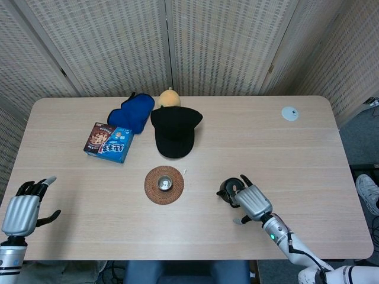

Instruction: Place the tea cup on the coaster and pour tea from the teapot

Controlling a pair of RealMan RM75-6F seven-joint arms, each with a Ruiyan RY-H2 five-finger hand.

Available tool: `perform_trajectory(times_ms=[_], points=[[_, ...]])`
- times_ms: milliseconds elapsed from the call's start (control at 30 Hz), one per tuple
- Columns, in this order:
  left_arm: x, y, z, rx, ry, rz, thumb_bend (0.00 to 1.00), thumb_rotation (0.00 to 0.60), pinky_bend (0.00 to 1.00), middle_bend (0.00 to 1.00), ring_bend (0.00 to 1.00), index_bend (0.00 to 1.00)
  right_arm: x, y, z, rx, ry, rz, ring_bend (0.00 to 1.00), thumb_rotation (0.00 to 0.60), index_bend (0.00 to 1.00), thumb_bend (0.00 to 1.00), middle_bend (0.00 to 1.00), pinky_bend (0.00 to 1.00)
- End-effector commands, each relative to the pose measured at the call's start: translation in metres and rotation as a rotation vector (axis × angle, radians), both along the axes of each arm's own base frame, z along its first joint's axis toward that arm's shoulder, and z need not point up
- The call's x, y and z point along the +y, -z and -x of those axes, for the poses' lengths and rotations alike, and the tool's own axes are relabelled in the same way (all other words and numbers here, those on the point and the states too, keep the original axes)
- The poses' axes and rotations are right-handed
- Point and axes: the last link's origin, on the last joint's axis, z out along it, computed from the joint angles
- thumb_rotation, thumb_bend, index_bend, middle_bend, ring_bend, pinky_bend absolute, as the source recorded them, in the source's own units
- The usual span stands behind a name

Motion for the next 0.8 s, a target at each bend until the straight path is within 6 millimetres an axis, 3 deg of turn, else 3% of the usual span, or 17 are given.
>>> perform_trajectory(times_ms=[33,800], points=[[0.0,0.0,0.0,-0.002,-0.002,0.0,0.17,0.6,0.16,0.23,0.29,0.17,0.001,0.002,0.001,0.005,0.005,-0.009,0.43,0.381,0.48,0.0,0.51,0.0],[-0.001,0.002,0.001,-0.003,-0.007,0.008,0.17,0.6,0.16,0.23,0.29,0.17,0.013,0.005,0.015,0.047,0.057,-0.032,0.45,0.379,0.49,0.0,0.54,0.0]])
